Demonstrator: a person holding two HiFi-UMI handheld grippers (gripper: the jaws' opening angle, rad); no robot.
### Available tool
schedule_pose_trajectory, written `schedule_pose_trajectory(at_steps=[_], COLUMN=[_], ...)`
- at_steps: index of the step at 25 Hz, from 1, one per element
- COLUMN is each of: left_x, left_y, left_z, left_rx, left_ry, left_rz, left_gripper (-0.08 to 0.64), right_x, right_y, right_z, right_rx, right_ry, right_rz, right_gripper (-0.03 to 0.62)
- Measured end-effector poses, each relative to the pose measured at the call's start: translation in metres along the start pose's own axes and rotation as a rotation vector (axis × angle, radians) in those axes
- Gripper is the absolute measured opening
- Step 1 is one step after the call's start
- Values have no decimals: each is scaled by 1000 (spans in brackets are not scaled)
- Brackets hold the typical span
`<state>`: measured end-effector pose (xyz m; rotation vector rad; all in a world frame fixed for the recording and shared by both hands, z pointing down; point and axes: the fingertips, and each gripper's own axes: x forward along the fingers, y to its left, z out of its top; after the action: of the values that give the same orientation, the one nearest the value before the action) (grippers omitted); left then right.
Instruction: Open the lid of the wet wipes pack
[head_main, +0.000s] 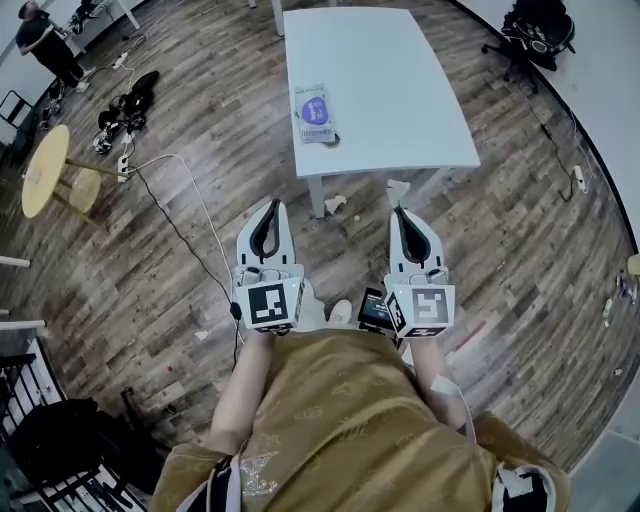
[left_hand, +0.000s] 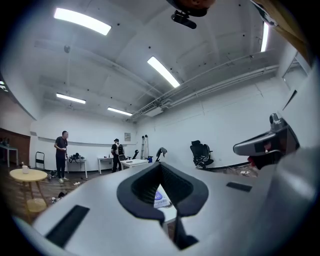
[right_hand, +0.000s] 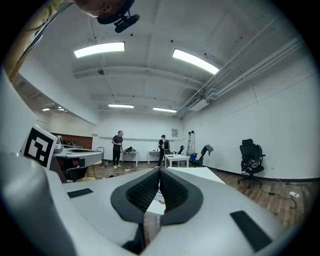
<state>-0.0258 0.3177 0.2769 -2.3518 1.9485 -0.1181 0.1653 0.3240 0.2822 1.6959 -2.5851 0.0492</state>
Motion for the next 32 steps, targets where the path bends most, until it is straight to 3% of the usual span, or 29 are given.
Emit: schedule_pose_trajectory(at_steps=[32], left_x=[102], left_y=[69], left_z=[-20], left_rx=[-35], left_ry=[5], left_rz=[-57], left_gripper=[5], right_x=[120], right_y=[3], right_z=[5], right_rx=[-13], right_ry=[24], right_rz=[-73], right_gripper=[9])
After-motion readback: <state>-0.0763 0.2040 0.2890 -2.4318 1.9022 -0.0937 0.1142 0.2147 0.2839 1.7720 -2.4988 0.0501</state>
